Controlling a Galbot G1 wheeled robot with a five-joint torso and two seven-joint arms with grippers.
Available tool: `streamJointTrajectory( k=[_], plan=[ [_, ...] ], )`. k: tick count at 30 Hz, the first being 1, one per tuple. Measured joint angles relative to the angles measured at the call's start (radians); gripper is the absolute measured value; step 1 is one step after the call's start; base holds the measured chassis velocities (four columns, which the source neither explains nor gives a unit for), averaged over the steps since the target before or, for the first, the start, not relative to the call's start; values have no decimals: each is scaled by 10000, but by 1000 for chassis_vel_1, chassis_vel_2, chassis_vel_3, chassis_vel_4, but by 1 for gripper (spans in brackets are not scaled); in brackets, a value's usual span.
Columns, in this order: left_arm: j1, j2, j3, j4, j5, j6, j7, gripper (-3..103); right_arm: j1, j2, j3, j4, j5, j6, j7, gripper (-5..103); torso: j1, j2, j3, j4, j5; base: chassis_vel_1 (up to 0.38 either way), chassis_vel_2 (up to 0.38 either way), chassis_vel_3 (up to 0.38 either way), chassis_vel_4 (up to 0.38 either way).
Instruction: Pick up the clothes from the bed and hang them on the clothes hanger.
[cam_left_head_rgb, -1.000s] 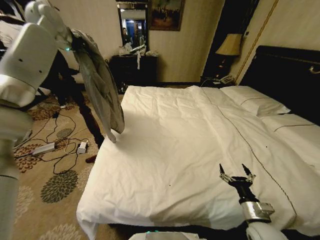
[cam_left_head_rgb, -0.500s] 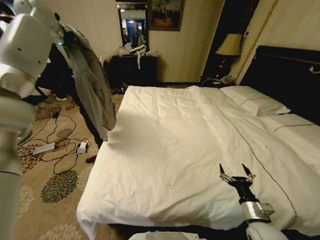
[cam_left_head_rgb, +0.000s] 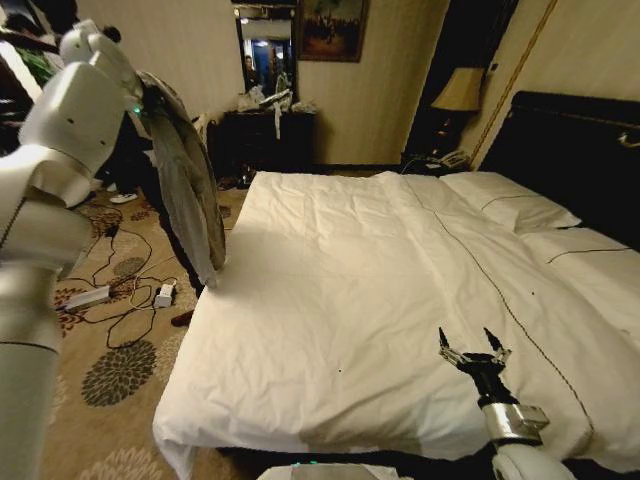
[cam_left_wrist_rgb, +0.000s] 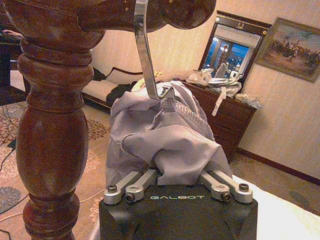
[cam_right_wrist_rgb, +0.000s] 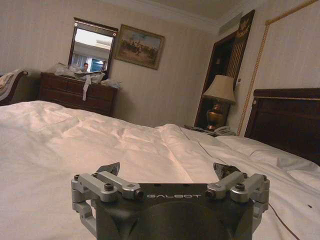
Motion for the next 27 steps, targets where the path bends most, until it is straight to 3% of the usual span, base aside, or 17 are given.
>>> streamJointTrajectory(
  k=[7, 10, 16, 19, 21, 27],
  plan=[
    [98, 248, 5, -429, -30, 444, -210, 20, 0, 0, 0, 0, 0, 0, 0, 100, 0, 0, 0, -3, -2, 0, 0, 0, 0],
    [145, 492, 38, -781, 48, 545, -331, 37, 0, 0, 0, 0, 0, 0, 0, 100, 1, 0, 2, 2, -4, 0, 0, 0, 0],
    [159, 779, 69, -1486, -40, 728, -703, 54, 0, 0, 0, 0, 0, 0, 0, 100, 1, 0, 0, -4, 1, 0, 0, 0, 0],
    [187, 1007, 104, -1958, -219, 742, -1011, 70, 0, 0, 0, 0, 0, 0, 0, 100, 1, 0, 1, -4, 1, 0, 0, 0, 0],
    [226, 1107, 124, -2158, -304, 742, -1127, 70, 0, 0, 0, 0, 0, 0, 0, 100, 1, 0, 1, -2, 1, 0, 0, 0, 0],
    [645, 2115, 357, -3763, -970, 742, -1903, 97, 0, 0, 0, 0, 0, 0, 0, 100, 1, 0, 1, -1, -2, 0, 0, 0, 0]
  ],
)
